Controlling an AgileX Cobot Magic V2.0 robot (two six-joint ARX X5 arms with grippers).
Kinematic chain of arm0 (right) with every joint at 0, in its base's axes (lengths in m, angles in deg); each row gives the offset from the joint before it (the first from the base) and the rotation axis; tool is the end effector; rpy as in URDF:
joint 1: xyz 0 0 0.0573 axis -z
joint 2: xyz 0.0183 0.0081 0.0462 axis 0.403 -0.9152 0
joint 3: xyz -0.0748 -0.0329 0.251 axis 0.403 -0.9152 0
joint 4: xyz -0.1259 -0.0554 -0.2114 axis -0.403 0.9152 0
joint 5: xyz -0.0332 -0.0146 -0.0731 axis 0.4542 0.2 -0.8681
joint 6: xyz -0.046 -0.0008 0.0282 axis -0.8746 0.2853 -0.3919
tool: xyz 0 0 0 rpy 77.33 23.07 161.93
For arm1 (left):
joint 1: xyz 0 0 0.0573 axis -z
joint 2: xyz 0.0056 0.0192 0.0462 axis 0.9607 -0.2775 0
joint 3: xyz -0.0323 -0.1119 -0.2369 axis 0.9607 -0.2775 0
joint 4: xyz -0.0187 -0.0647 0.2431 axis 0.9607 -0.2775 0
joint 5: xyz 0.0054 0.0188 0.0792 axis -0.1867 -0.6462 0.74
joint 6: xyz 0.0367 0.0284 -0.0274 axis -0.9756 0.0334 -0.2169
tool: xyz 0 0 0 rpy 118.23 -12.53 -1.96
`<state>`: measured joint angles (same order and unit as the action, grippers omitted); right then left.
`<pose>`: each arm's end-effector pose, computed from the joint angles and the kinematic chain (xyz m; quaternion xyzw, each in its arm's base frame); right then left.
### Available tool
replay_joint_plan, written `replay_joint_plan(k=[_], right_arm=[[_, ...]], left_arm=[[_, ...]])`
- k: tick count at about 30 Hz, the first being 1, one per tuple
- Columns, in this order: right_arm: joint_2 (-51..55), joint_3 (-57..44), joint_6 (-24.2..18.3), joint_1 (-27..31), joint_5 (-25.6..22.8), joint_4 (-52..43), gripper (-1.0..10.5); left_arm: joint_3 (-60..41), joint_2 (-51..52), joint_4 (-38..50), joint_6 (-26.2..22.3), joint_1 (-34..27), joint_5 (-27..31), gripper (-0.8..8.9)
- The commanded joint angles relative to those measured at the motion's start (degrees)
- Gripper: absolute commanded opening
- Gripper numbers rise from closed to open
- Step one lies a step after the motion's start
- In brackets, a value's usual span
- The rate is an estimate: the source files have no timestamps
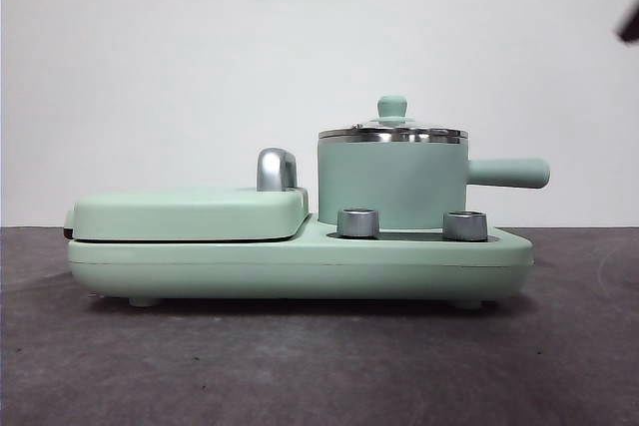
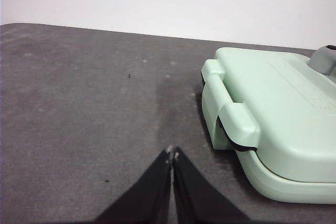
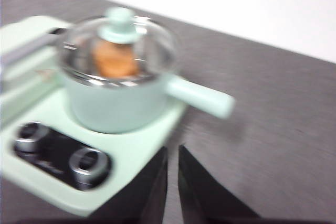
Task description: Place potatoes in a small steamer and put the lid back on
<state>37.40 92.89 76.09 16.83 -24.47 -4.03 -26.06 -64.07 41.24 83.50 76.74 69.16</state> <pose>0.1432 0.0243 0.2587 -0.0538 0.1269 0.1831 0.9734 0.0951 -0.0058 0.1603 -0.0516 0.0599 -0.0394 0.9961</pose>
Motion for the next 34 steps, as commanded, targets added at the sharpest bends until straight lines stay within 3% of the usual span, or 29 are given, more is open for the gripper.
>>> replay_joint_plan(k=[1,9,13,34], right_arm=[[8.0,-8.0,-0.2,3.2,-0.1,-3.1,0.3],[27.1,-22.1,-0.1,7.6,-5.5,-3.6,0.3],[34.7,-27.6,4.0,7.6,-6.0,-2.8,0.3],[34.4,-27.3,3.8,7.1,-7.5,-3.8,0.3]], left_arm=[[-1.1,0.1,0.5,-0.4,0.0,-0.3,0.06],[-1.1,0.1,0.5,-0.4,0.0,-0.3,0.06],[-1.1,0.1,0.5,-0.4,0.0,-0.3,0.06],[-1.1,0.1,0.5,-0.4,0.1,-0.3,0.06]])
